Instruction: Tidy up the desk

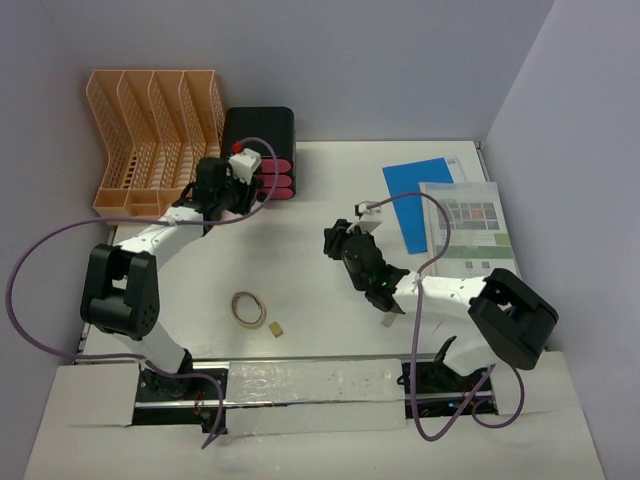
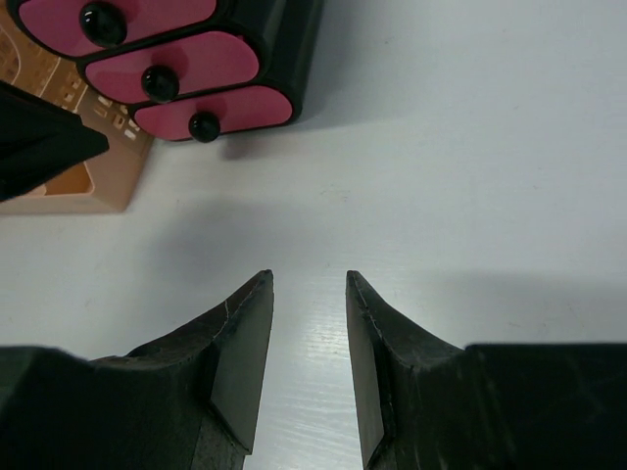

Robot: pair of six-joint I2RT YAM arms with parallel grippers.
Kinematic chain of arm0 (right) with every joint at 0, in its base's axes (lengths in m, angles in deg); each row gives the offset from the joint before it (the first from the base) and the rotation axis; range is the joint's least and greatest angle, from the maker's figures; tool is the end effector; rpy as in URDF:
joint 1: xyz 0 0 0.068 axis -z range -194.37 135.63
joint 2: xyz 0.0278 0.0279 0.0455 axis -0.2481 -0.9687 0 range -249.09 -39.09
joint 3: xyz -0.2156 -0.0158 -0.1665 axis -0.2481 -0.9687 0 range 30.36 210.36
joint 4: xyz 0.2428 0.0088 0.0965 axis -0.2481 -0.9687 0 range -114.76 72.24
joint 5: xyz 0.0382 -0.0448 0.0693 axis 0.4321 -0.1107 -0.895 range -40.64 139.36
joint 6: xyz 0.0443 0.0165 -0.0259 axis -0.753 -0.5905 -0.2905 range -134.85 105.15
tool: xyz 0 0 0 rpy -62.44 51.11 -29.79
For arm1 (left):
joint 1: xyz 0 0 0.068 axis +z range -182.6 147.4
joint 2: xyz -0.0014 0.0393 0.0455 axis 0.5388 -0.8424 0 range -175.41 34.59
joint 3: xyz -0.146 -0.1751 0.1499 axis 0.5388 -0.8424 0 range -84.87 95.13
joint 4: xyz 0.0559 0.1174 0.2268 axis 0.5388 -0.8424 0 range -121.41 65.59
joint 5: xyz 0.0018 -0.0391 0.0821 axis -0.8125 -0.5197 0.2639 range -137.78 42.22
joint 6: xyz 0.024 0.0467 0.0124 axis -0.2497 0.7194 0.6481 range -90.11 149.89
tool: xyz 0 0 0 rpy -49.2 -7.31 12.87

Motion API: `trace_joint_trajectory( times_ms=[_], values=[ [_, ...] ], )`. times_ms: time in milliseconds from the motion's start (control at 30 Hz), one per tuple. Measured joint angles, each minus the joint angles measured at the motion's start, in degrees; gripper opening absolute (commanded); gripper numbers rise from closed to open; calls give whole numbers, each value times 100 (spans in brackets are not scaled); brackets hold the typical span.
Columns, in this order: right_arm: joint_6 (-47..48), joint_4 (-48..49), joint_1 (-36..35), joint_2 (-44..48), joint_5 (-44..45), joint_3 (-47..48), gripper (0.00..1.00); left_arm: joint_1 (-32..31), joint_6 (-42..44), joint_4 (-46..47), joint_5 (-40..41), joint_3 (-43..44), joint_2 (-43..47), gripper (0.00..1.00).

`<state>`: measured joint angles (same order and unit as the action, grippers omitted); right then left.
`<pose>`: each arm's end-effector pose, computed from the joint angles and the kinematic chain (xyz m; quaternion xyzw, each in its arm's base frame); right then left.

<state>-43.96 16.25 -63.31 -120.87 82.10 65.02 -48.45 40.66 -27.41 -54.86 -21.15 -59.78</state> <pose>0.2077 0.2091 0.2127 0.0432 0.7704 0.2042 0.6024 0.3572 -0.1061 0.2429 0.2308 0.8495 -0.0752 0.4684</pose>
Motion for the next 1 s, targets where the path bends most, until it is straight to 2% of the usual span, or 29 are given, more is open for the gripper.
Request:
trace_joint_trajectory(
  times_ms=[200, 433, 833, 1000],
  values=[
    [-160, -21, 2, 319, 183, -229, 44, -328, -168, 1003, 400, -368, -51, 58],
    [-244, -70, 2, 579, 442, -464, 44, -500, -240, 1963, 1006, -385, -520, 58],
    [-187, -81, 4, 644, 675, -507, 44, -619, -266, 2087, 1425, 57, -1206, 57],
    [-139, -84, 4, 643, 696, -507, 44, -619, -296, 2107, 1568, 297, -1344, 51]
  ],
)
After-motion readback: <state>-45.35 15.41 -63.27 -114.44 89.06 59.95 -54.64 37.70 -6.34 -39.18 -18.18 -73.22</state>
